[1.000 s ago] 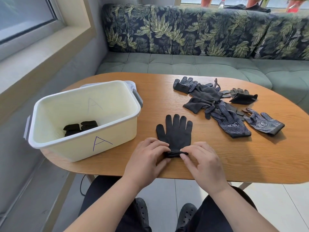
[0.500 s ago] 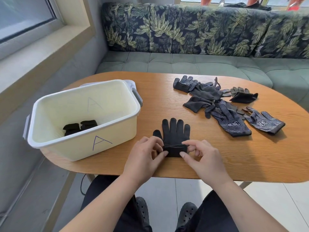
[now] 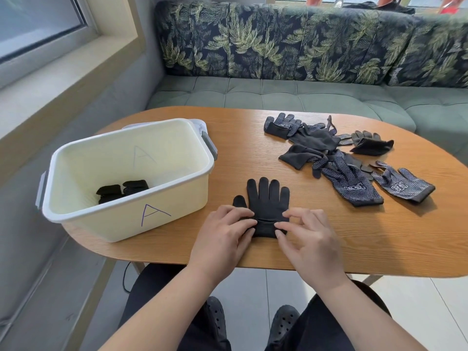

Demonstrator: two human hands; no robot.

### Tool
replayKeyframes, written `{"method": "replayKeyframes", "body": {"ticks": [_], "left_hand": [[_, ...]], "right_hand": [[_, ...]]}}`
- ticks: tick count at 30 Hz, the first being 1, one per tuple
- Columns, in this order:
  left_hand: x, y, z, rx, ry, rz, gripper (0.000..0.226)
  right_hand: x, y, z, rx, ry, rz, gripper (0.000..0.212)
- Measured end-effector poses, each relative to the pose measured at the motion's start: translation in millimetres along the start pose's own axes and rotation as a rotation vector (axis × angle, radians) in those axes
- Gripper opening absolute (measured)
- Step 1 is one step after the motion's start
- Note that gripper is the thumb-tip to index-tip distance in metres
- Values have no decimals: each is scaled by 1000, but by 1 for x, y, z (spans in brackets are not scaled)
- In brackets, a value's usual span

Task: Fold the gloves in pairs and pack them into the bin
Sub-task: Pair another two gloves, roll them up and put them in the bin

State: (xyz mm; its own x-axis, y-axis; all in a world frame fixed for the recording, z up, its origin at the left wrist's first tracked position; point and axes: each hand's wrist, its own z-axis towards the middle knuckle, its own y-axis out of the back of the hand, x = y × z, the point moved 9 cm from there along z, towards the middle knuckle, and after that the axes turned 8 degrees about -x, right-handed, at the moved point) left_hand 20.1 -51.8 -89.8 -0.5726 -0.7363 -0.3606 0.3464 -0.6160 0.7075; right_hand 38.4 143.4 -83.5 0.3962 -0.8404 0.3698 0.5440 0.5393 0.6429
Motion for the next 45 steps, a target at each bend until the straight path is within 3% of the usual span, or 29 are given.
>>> {"method": "replayKeyframes", "body": {"ticks": [9,16,27,30,34,38,45], "left_hand": [[-6,-4,0,28,-19,63,26],[-5,-4,-1,44,-19,37,28],[1,1,0,32,33,-60,24],[4,2,1,35,81,-85,23],[7,9,1,30,182,-117,29],[4,11,2,35,162,-112,25],[5,1,3,76,127,-20,35]], "right_hand": [[3,-4,-1,22,42,-43,14],[1,-10,-1,125,36,-14,32],[0,-6,2,105,30,72,24],[-4,-5,3,109,-31,126,29],[-19,-4,3,121,-253,270,36],[-25,-10,1,160,-357,338,39],[-20,-5,5,127,-248,158,34]]}}
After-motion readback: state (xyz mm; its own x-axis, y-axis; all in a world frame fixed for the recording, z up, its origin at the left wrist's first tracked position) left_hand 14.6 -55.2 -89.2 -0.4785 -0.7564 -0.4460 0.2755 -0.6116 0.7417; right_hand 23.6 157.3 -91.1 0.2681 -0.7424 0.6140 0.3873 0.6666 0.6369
